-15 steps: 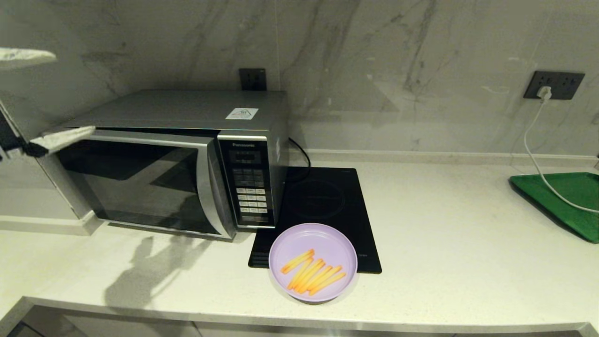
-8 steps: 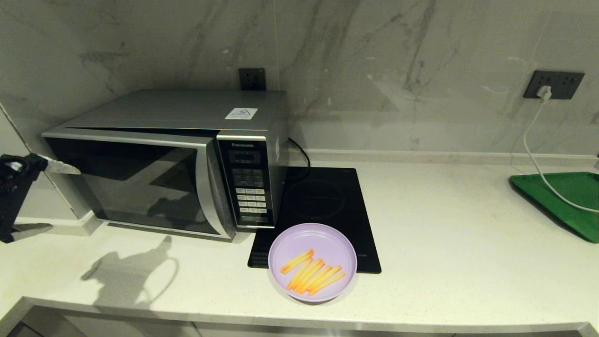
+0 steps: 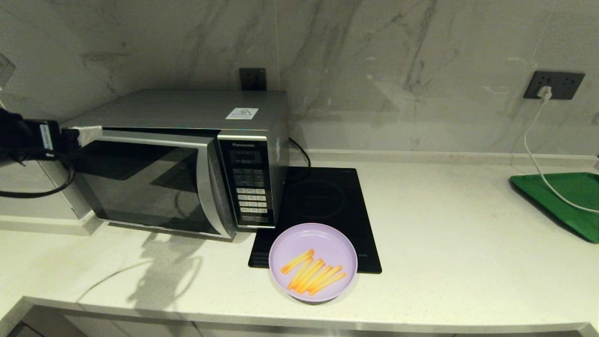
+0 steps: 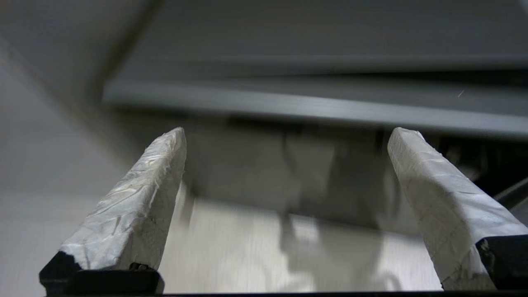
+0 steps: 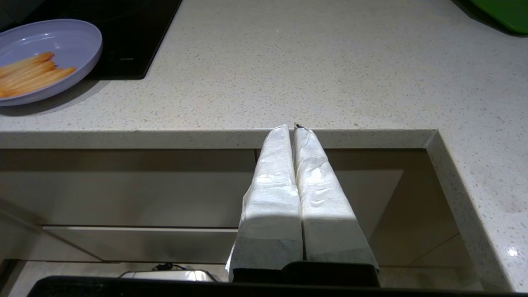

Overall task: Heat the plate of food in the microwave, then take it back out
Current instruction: Open the microwave oven

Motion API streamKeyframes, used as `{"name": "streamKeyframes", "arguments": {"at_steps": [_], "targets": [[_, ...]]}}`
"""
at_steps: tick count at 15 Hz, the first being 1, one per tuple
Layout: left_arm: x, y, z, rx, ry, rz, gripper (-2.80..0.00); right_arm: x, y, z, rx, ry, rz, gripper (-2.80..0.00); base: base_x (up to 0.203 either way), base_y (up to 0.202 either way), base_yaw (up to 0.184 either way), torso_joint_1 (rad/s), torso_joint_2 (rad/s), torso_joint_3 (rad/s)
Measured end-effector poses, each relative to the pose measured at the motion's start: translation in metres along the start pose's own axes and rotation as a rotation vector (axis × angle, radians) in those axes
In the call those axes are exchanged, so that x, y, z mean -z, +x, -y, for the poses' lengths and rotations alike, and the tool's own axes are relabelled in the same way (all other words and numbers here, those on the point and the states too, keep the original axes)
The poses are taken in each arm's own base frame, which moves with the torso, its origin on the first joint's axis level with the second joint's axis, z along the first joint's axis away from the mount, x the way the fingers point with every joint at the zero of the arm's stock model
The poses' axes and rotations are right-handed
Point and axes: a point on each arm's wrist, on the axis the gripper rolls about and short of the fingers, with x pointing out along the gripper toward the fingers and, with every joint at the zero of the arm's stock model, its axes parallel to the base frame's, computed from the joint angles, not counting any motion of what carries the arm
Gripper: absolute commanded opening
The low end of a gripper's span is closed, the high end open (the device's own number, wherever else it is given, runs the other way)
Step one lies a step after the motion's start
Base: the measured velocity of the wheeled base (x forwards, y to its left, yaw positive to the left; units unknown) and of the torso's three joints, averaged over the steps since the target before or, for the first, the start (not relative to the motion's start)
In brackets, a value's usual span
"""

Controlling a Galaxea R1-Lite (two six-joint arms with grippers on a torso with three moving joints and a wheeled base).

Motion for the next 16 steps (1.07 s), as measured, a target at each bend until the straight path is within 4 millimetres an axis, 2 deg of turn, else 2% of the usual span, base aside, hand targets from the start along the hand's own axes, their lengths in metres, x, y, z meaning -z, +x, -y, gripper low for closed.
{"name": "streamKeyframes", "arguments": {"at_steps": [4, 6, 7, 12, 16], "targets": [[-0.013, 0.017, 0.04, 0.105, 0.043, 0.303, 0.0, 0.0, 0.0, 0.0, 0.0, 0.0, 0.0, -2.8, 0.0, 0.0, 0.0, 0.0, 0.0, 0.0], [-0.01, 0.019, 0.054, 0.1, 0.033, 0.308, -0.07, 0.0, 0.0, 0.0, 0.0, 0.0, 0.0, -2.8, 0.0, 0.0, 0.0, 0.0, 0.0, 0.0], [-0.007, 0.02, 0.058, 0.096, 0.028, 0.295, -2.8, 0.0, 0.0, 0.0, 0.0, 0.0, 0.0, -2.8, 0.0, 0.0, 0.0, 0.0, 0.0, 0.0], [-0.004, 0.024, 0.065, 0.12, 0.026, 0.276, -2.8, 0.0, 0.0, 0.0, -0.001, 0.0, 0.0, -2.8, 0.0, 0.0, 0.0, 0.0, 0.0, 0.0], [-0.027, 0.032, 0.064, 0.119, -0.003, 0.269, -2.8, 0.0, 0.0, 0.0, 0.0, 0.0, 0.0, -2.8, 0.0, 0.0, 0.0, 0.0, 0.0, 0.0]]}}
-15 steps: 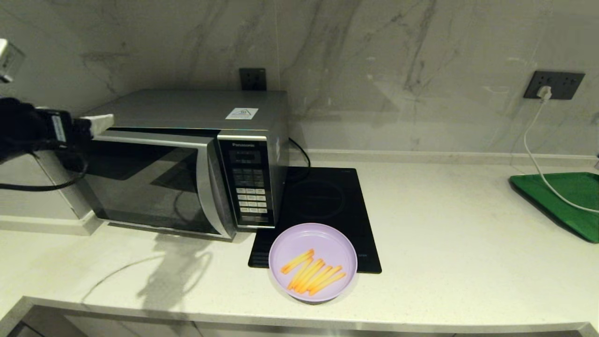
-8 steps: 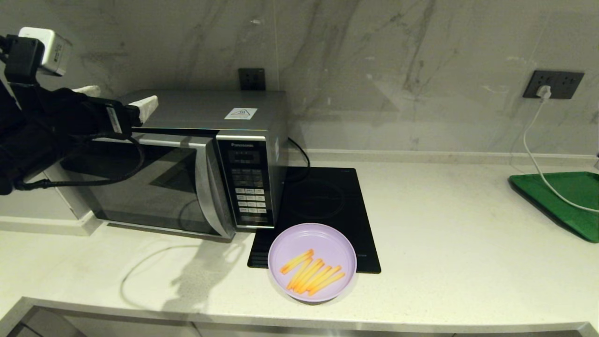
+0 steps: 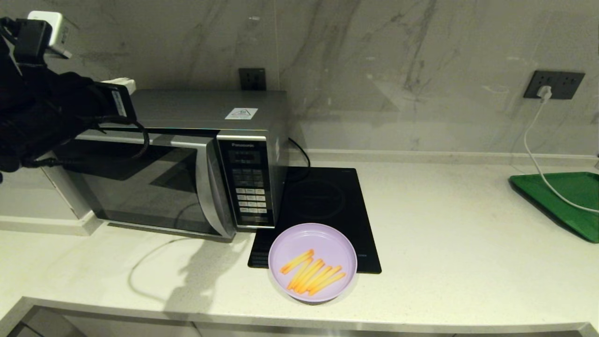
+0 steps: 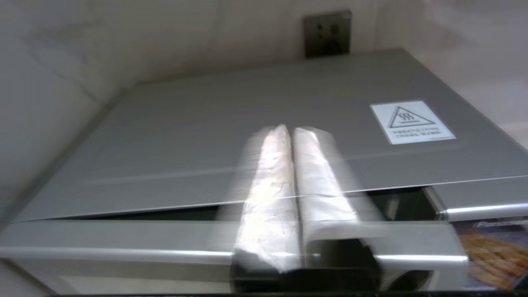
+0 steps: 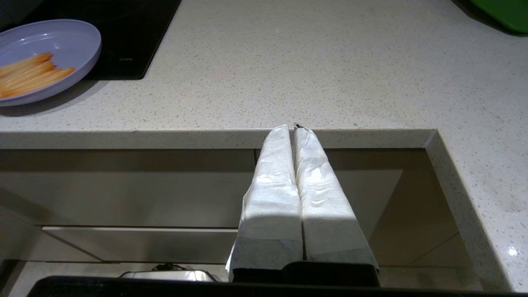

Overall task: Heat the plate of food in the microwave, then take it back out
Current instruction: Open the microwave oven

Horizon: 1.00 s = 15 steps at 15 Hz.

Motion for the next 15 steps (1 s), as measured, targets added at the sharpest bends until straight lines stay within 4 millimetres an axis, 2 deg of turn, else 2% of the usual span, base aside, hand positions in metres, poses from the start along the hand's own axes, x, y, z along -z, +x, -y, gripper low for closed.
{"name": "streamKeyframes", "arguments": {"at_steps": [6, 10, 15], "targets": [[-0.033, 0.019, 0.002, 0.034, -0.084, -0.199, -2.8, 0.0, 0.0, 0.0, -0.001, 0.0, 0.0, -2.8, 0.0, 0.0, 0.0, 0.0, 0.0, 0.0], [-0.026, 0.04, 0.011, 0.061, -0.142, -0.361, -2.8, 0.0, 0.0, 0.0, 0.0, 0.0, 0.0, -2.8, 0.0, 0.0, 0.0, 0.0, 0.0, 0.0], [-0.023, 0.066, 0.024, 0.059, -0.158, -0.393, -2.8, 0.0, 0.0, 0.0, 0.0, 0.0, 0.0, -2.8, 0.0, 0.0, 0.0, 0.0, 0.0, 0.0]]}}
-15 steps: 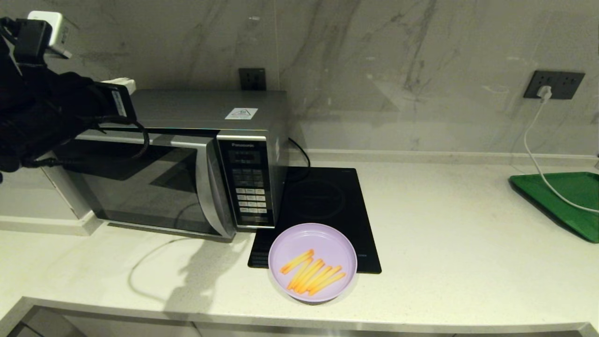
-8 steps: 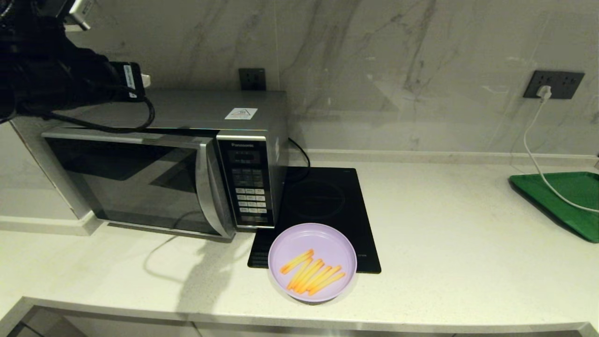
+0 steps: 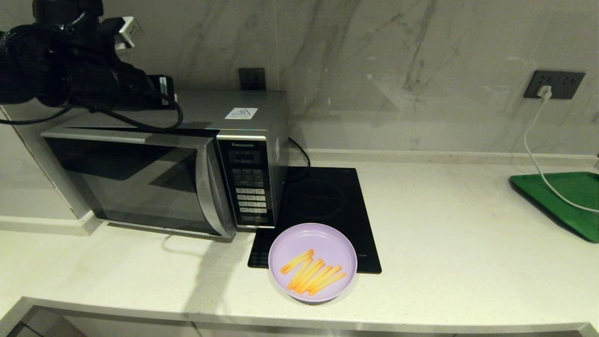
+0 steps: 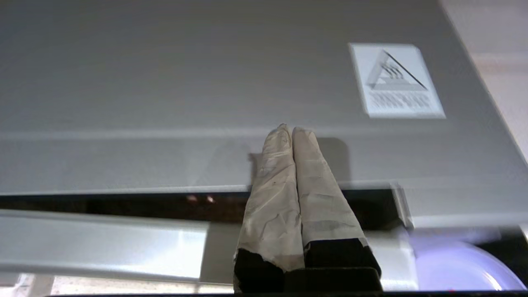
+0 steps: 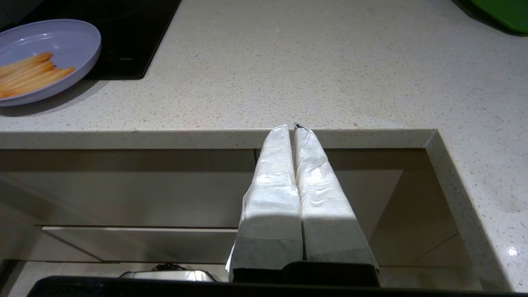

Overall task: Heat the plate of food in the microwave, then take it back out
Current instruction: Open the microwave oven

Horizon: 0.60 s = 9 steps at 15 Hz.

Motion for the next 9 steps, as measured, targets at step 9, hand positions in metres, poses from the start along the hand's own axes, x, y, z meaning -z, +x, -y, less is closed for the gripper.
{"name": "streamKeyframes", "arguments": {"at_steps": [9], "targets": [[0.022, 0.02, 0.007, -0.001, -0.013, -0.16, -2.8, 0.0, 0.0, 0.0, 0.0, 0.0, 0.0, -2.8, 0.0, 0.0, 0.0, 0.0, 0.0, 0.0]]}}
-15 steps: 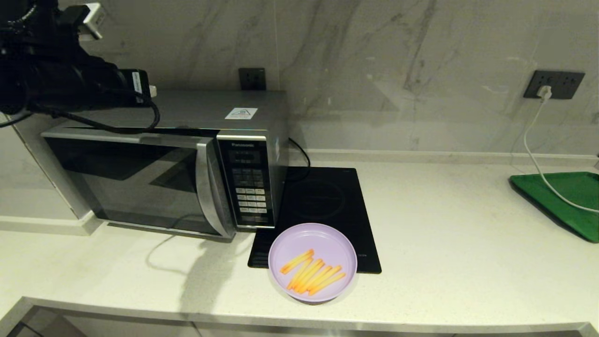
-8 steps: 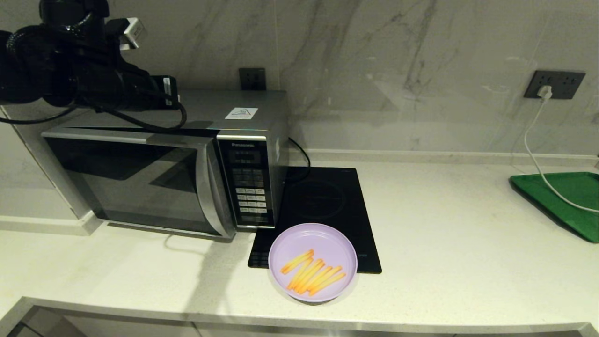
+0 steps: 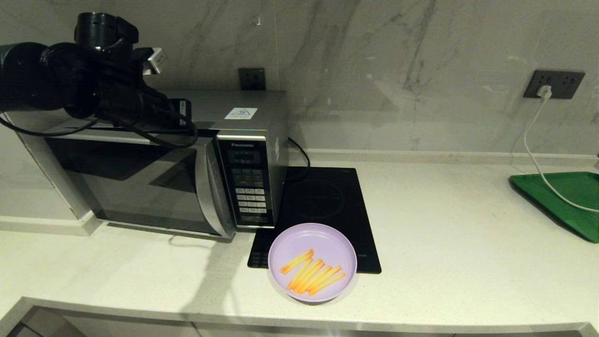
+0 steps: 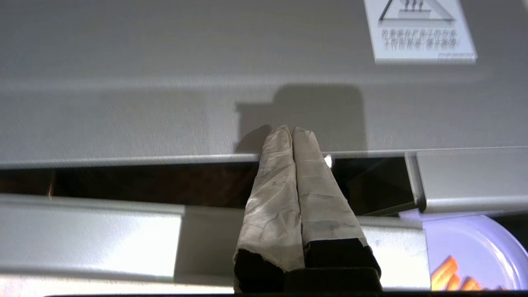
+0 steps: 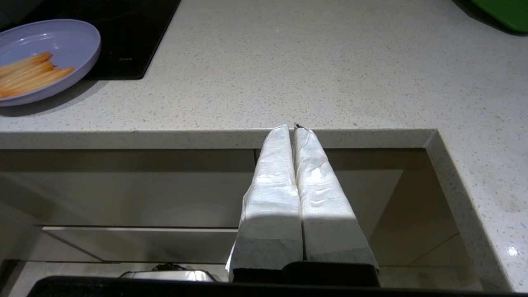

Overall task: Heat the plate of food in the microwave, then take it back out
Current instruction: Open the microwave oven

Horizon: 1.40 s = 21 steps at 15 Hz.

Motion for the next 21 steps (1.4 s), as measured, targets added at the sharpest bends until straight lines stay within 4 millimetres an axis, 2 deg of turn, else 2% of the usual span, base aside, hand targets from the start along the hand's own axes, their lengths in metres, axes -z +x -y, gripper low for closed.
{"name": "streamKeyframes", "arguments": {"at_steps": [7, 14, 17, 21], "targets": [[0.012, 0.001, -0.003, -0.062, -0.002, -0.061, -2.8, 0.0, 0.0, 0.0, 0.0, 0.0, 0.0, -2.8, 0.0, 0.0, 0.0, 0.0, 0.0, 0.0], [0.033, -0.017, -0.008, -0.095, -0.032, -0.167, -2.8, 0.001, 0.0, 0.0, 0.001, 0.0, -0.001, -2.8, 0.0, 0.0, 0.0, 0.0, 0.0, 0.0], [0.036, -0.043, -0.023, -0.17, -0.029, -0.191, -2.8, 0.0, 0.0, 0.0, 0.0, 0.0, -0.001, -2.8, 0.0, 0.0, 0.0, 0.0, 0.0, 0.0], [0.037, -0.098, -0.046, -0.271, -0.06, -0.196, -2.8, 0.0, 0.0, 0.0, 0.0, 0.0, -0.001, -2.8, 0.0, 0.0, 0.0, 0.0, 0.0, 0.0]]}}
